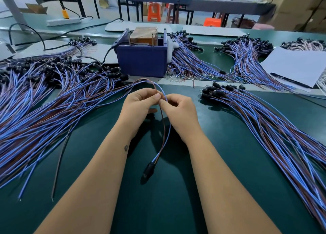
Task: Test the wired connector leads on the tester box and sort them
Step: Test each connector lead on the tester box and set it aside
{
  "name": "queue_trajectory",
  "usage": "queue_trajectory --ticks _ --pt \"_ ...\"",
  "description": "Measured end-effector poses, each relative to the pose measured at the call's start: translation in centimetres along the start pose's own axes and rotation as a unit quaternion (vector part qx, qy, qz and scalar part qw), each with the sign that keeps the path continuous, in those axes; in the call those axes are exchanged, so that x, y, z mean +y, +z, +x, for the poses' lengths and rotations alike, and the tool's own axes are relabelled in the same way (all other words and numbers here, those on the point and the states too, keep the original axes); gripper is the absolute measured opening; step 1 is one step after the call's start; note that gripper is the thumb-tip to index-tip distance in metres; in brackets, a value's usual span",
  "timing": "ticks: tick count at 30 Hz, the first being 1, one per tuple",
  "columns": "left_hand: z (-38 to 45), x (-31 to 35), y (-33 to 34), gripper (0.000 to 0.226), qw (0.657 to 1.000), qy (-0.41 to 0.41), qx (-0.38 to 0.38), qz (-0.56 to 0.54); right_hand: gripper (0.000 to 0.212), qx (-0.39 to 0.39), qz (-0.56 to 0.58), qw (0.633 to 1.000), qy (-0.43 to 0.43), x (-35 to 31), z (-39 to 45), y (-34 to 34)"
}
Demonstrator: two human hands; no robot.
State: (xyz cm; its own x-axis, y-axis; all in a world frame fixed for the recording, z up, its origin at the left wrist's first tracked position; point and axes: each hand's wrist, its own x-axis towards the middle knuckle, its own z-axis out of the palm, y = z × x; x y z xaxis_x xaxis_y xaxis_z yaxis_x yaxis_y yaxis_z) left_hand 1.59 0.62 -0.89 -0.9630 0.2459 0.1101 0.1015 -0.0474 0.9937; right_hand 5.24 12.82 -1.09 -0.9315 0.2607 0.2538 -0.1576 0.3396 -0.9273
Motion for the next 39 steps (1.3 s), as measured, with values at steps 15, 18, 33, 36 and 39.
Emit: queue_trajectory --ticks 15,18,33,36,39 --pt "-0.7 1.3 -2.9 0.019 0.948 0.216 0.236 0.003 0.024 0.115 0.194 0.972 0.067 -0.1 0.4 -1.1" --pt "-0.8 1.4 -2.8 0.02 0.944 0.231 0.235 -0.013 0.024 0.138 0.207 0.965 0.082 -0.2 0.6 -1.0" --pt "1.7 -1.5 -2.7 0.019 0.969 0.056 0.2 0.137 0.02 0.123 0.125 0.982 0.064 0.2 1.1 -0.4" --pt "1.7 -1.5 -2.7 0.02 0.97 0.054 0.193 0.138 0.019 0.128 0.117 0.983 0.063 0.3 1.1 -0.2" --pt "1.6 -1.5 -2.7 0.02 0.971 0.05 0.191 0.133 0.019 0.134 0.117 0.982 0.062 0.4 1.2 -0.1"
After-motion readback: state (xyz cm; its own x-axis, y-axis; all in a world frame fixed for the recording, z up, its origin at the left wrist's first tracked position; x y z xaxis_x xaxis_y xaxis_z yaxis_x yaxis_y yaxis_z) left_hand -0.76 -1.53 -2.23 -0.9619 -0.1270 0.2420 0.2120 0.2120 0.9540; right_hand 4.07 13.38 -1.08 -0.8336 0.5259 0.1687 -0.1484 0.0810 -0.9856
